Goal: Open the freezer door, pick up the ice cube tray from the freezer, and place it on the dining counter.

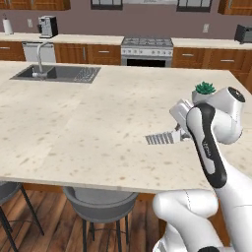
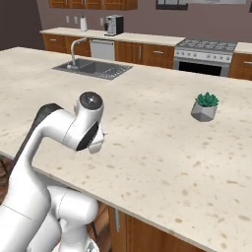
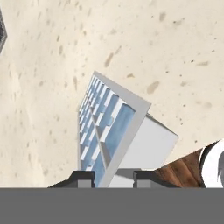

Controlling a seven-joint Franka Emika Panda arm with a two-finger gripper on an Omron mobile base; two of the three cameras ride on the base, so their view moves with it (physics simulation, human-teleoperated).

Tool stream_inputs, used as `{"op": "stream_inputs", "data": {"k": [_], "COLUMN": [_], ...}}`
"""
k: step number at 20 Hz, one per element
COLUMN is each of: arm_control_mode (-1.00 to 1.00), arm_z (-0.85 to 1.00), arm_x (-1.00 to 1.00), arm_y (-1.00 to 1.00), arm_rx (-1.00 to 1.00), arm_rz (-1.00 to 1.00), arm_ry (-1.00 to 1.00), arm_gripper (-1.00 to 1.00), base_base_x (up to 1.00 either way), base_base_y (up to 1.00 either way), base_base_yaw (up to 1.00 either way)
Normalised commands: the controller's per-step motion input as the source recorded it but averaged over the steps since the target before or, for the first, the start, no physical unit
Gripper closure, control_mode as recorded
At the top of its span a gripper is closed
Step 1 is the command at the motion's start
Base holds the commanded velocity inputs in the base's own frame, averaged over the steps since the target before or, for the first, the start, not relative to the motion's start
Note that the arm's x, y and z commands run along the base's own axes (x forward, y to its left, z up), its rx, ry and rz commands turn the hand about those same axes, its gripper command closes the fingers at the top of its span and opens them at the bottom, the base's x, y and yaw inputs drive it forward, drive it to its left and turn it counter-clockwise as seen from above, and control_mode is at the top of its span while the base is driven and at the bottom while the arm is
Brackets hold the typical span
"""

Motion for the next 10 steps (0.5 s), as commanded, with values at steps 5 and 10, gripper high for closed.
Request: {"op": "stream_inputs", "data": {"k": [5, 10], "arm_control_mode": [-1.00, -1.00], "arm_z": [-0.59, -0.50], "arm_x": [0.65, 0.54], "arm_y": [0.46, 0.34], "arm_rx": [0.00, 0.00], "arm_rz": [0.15, 0.11], "arm_ry": [0.01, 0.00], "arm_gripper": [1.00, 1.00], "base_base_x": [0.00, 0.00], "base_base_y": [0.00, 0.00], "base_base_yaw": [0.00, 0.00]}}
